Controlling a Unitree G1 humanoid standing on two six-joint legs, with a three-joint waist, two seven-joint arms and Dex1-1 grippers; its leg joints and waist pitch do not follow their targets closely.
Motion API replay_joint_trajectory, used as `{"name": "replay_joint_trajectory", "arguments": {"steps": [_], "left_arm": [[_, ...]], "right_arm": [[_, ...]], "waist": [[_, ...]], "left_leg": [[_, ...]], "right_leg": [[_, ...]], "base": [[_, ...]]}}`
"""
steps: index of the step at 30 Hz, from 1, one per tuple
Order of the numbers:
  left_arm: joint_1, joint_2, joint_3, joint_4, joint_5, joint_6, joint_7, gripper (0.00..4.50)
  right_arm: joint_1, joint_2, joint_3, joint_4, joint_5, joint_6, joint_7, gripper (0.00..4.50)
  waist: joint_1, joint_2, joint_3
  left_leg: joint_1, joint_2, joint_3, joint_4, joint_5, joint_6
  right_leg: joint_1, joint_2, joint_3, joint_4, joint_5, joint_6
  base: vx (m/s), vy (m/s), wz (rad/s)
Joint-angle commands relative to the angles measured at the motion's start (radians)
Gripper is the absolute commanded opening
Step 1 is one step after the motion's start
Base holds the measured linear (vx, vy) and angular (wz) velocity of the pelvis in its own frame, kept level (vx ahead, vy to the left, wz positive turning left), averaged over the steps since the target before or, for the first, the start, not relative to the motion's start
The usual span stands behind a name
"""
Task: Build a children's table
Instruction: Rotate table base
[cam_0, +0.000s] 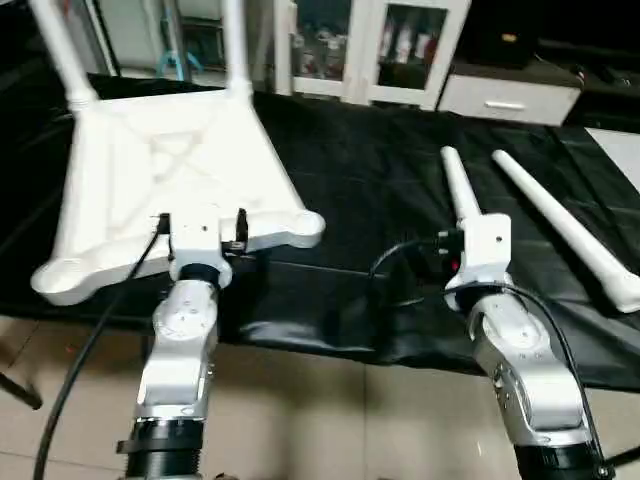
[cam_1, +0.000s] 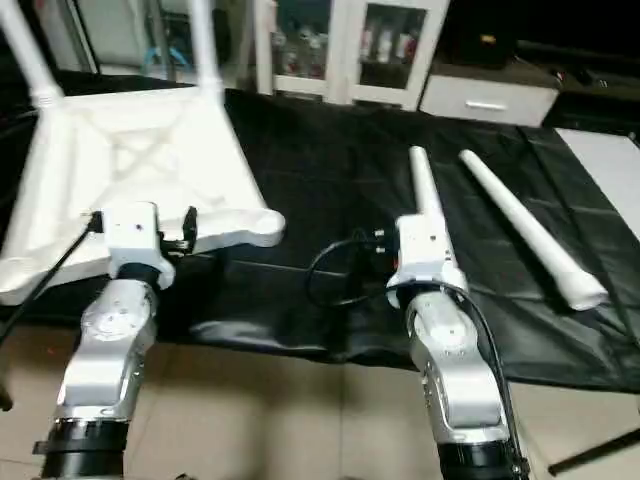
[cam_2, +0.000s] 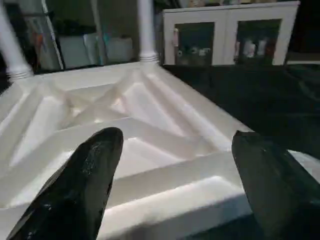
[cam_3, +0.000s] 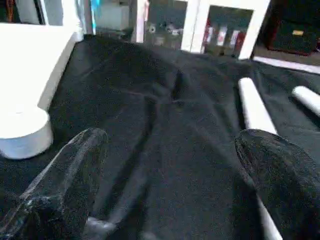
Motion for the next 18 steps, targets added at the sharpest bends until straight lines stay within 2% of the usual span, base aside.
{"name": "replay_joint_trajectory", "arguments": {"steps": [1,2,3,4,5,6,7,8,9,10,11,12,13,14,15,16,17,18], "left_arm": [[-0.005,-0.008,-0.022,-0.003,0.008,-0.003,0.013,3.93],[-0.007,-0.021,-0.011,-0.021,-0.004,-0.012,0.016,3.93],[-0.011,-0.021,-0.01,-0.032,-0.007,-0.004,0.013,3.93],[-0.013,-0.021,-0.011,-0.037,-0.008,0.002,0.012,3.93],[-0.016,-0.016,-0.012,-0.046,-0.034,0.008,-0.018,3.93],[-0.019,-0.01,-0.014,-0.052,-0.062,-0.01,-0.05,3.93],[-0.017,-0.005,-0.019,-0.05,-0.064,-0.021,-0.052,3.93],[-0.017,-0.005,-0.019,-0.05,-0.064,-0.021,-0.052,3.93],[-0.016,-0.002,-0.025,-0.05,-0.058,-0.018,-0.048,3.93],[-0.016,0.0,-0.031,-0.05,-0.053,-0.014,-0.045,3.93],[-0.014,0.002,-0.038,-0.05,-0.045,-0.017,-0.043,3.93],[-0.01,0.005,-0.048,-0.049,-0.031,-0.021,-0.043,3.93],[-0.009,0.005,-0.049,-0.049,-0.029,-0.021,-0.043,3.93],[-0.007,0.005,-0.049,-0.053,-0.027,-0.02,-0.044,3.93],[-0.011,0.011,-0.048,-0.051,-0.025,-0.023,-0.039,3.93],[-0.013,0.015,-0.047,-0.049,-0.023,-0.025,-0.036,3.93],[-0.015,0.023,-0.046,-0.042,-0.02,-0.026,-0.031,3.93],[-0.017,0.026,-0.043,-0.04,-0.022,-0.022,-0.026,3.93]], "right_arm": [[0.0,0.002,-0.024,-0.007,0.021,0.01,0.003,4.5],[0.005,0.009,-0.026,-0.015,0.027,0.02,0.011,4.5],[0.005,0.013,-0.027,-0.016,0.029,0.017,0.011,4.5],[0.005,0.014,-0.027,-0.018,0.03,0.017,0.011,4.5],[0.0,0.016,-0.026,-0.016,0.034,0.016,0.013,4.5],[-0.012,0.032,-0.03,0.001,0.059,0.015,0.02,4.5],[-0.015,0.041,-0.034,0.009,0.069,0.013,0.023,4.5],[-0.015,0.041,-0.034,0.009,0.069,0.013,0.023,4.5],[-0.021,0.036,-0.025,0.01,0.06,0.015,0.026,4.5],[-0.027,0.032,-0.019,0.007,0.058,0.02,0.032,4.5],[-0.031,0.03,-0.018,0.005,0.063,0.031,0.037,4.5],[-0.038,0.026,-0.018,0.009,0.061,0.037,0.046,4.5],[-0.039,0.025,-0.018,0.01,0.061,0.037,0.048,4.5],[-0.048,0.022,-0.018,0.017,0.058,0.038,0.053,4.5],[-0.062,0.024,-0.019,0.03,0.06,0.039,0.057,4.5],[-0.069,0.025,-0.019,0.037,0.062,0.039,0.059,4.5],[-0.083,0.021,-0.01,0.058,0.051,0.021,0.069,4.5],[-0.093,0.014,0.001,0.067,0.042,0.021,0.078,4.5]], "waist": [[0.019,-0.046,-0.09],[0.025,-0.052,-0.078],[0.029,-0.037,-0.074],[0.029,-0.037,-0.074],[0.035,0.005,-0.07],[0.015,0.036,-0.083],[-0.004,0.034,-0.078],[-0.011,0.022,-0.067],[0.0,0.02,-0.045],[-0.003,0.005,-0.033],[-0.014,-0.004,-0.026],[0.016,-0.035,-0.014],[0.045,-0.047,-0.006],[0.063,-0.042,0.005],[0.063,-0.05,0.0],[0.043,-0.03,-0.011],[0.036,-0.045,-0.009],[0.016,-0.005,-0.037]], "left_leg": [[-0.053,-0.156,0.037,0.176,-0.223,0.181],[-0.087,-0.151,0.013,0.172,-0.196,0.154],[-0.076,-0.145,-0.007,0.127,-0.173,0.141],[-0.076,-0.145,-0.007,0.127,-0.173,0.141],[-0.058,-0.097,-0.038,0.037,-0.088,0.192],[-0.005,0.082,-0.153,-0.036,0.065,0.295],[0.075,0.134,-0.166,-0.044,0.118,0.424],[0.065,0.088,-0.133,-0.056,0.09,0.43],[0.052,0.013,-0.087,-0.067,-0.108,0.375],[0.127,-0.015,0.013,-0.06,-0.418,0.142],[0.14,-0.041,0.034,-0.046,-0.538,0.042],[0.156,-0.076,0.068,0.002,-0.59,-0.031],[0.155,-0.105,0.06,0.04,-0.475,-0.001],[0.127,-0.113,0.024,0.034,-0.334,0.019],[0.124,-0.11,0.016,0.007,-0.309,0.017],[0.155,-0.086,0.007,-0.067,-0.35,-0.006],[0.098,-0.076,-0.026,-0.101,-0.349,0.033],[0.122,-0.062,-0.042,-0.126,-0.326,0.063]], "right_leg": [[0.103,-0.106,0.072,-0.17,-0.026,-0.427],[0.119,-0.131,0.094,-0.155,-0.024,-0.344],[0.13,-0.146,0.09,-0.172,-0.083,-0.176],[0.13,-0.146,0.09,-0.172,-0.083,-0.176],[0.129,-0.146,0.071,-0.197,-0.15,0.029],[0.091,-0.1,0.014,-0.116,-0.097,0.185],[-0.011,-0.093,0.041,0.002,-0.133,0.183],[-0.017,-0.083,0.047,0.023,-0.11,0.139],[-0.001,-0.071,0.066,0.005,-0.096,0.074],[-0.028,-0.07,0.074,-0.064,-0.253,-0.031],[-0.027,-0.065,0.086,-0.096,-0.344,-0.07],[-0.007,-0.078,0.122,-0.155,-0.638,-0.067],[0.043,-0.1,0.199,-0.211,-0.912,-0.008],[0.093,-0.111,0.248,-0.227,-1.031,0.029],[0.108,-0.094,0.242,-0.216,-1.008,0.034],[0.1,-0.029,0.199,-0.175,-0.786,0.011],[0.138,-0.044,0.156,-0.138,-0.654,-0.003],[0.142,-0.062,0.139,-0.119,-0.49,-0.07]], "base": [[0.018,-0.2,-0.02],[0.006,-0.181,-0.02],[-0.011,-0.156,0.0],[-0.011,-0.156,0.0],[-0.034,-0.126,0.04],[-0.028,-0.133,-0.04],[-0.028,-0.133,-0.04],[-0.028,-0.117,-0.07],[-0.036,-0.097,0.13],[-0.036,-0.097,0.13],[-0.003,-0.134,-0.15],[-0.001,-0.154,-0.54],[-0.001,-0.154,-0.54],[0.046,-0.123,-0.66],[0.077,-0.064,-0.7],[0.077,-0.064,-0.7],[0.048,-0.031,-0.62],[0.049,-0.001,-0.5]]}}
